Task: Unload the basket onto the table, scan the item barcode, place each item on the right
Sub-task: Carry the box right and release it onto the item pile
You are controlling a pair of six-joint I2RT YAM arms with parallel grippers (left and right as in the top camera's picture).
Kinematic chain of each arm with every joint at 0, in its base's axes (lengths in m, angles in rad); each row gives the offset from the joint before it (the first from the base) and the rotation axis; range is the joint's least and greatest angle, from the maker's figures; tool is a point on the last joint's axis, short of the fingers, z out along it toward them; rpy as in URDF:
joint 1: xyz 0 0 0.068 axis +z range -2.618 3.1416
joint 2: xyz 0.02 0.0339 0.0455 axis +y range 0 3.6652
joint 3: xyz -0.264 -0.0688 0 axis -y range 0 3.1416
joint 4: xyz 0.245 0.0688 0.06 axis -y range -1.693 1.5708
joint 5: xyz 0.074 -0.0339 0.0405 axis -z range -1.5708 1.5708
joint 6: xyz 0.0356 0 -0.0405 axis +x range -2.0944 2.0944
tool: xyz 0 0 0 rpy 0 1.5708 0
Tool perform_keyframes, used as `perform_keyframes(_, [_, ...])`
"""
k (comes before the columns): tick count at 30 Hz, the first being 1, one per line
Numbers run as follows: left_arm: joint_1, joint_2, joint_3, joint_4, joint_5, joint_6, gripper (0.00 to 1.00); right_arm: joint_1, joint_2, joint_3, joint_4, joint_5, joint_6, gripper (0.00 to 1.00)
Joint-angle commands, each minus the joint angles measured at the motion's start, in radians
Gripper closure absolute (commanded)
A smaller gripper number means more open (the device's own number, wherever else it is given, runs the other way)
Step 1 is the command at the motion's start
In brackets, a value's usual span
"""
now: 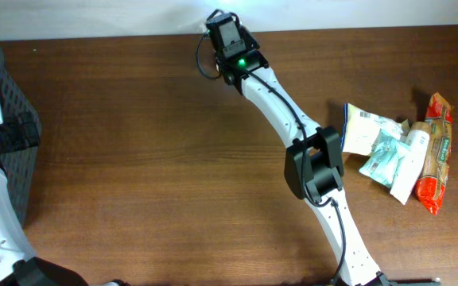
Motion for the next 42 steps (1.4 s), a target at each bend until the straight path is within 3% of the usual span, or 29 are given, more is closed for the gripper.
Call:
perform_keyframes(1, [0.003, 0.004, 0.005, -0.001, 0.011, -0.003, 0.01, 0.025, -0.204, 0.008, -0.130, -0.208, 0.193, 0.96])
perform_keyframes(4, [0.003, 0.004, 0.005, -0.001, 0.011, -0.002, 0.01, 0.022, -0.360, 0.008, -0.373, -0.373, 0.366, 0.96])
perform_keyframes(7, [0.003, 0.004, 0.005, -0.001, 0.011, -0.003, 0.01, 0.022, -0.504, 0.008, -0.636, -0.375, 0.369, 0.96])
perform_keyframes(10, [0.003, 0.004, 0.005, -0.001, 0.011, -0.003, 0.01, -0.005, -0.624, 0.008, -0.853, -0.370, 0.473, 0.96])
perform_keyframes(14, [0.003, 0.004, 0.005, -0.001, 0.011, -0.003, 0.01, -0.229, -0.685, 0.005, -1.117, -0.349, 0.659, 0.96])
perform_keyframes(19, [0.003, 0.004, 0.005, -0.001, 0.011, -0.003, 0.01, -0.550, -0.669, -0.245, -1.085, -0.391, 0.709, 0.96])
perform_keyframes(24, [0.003, 0.004, 0.005, -0.001, 0.011, -0.002, 0.01, -0.690, -0.661, -0.658, -0.811, -0.401, 0.705, 0.96])
perform_keyframes(27, [0.003, 0.004, 0.005, -0.001, 0.011, -0.003, 0.01, -0.710, -0.651, -0.746, -0.739, -0.402, 0.705, 0.72])
perform_keyframes(31, [0.003, 0.004, 0.005, -0.001, 0.011, -0.002, 0.01, -0.708, -0.651, -0.704, -0.764, -0.542, 0.602, 0.19])
perform_keyframes(32, [0.003, 0.004, 0.005, -0.001, 0.011, -0.003, 0.01, -0.707, -0.652, -0.680, -0.782, -0.558, 0.599, 0.16])
perform_keyframes(34, [0.003, 0.004, 0.005, -0.001, 0.011, -0.003, 0.01, -0.679, -0.670, -0.588, -0.843, -0.627, 0.535, 0.01])
perform_keyframes(37, [0.003, 0.004, 0.005, -0.001, 0.011, -0.003, 0.01, -0.583, -0.723, -0.453, -0.900, -0.637, 0.520, 0.01])
perform_keyframes(42, [0.003, 0.004, 0.005, -0.001, 0.011, -0.002, 0.01, -0.270, -0.880, -0.335, -0.909, -0.591, 0.559, 0.01])
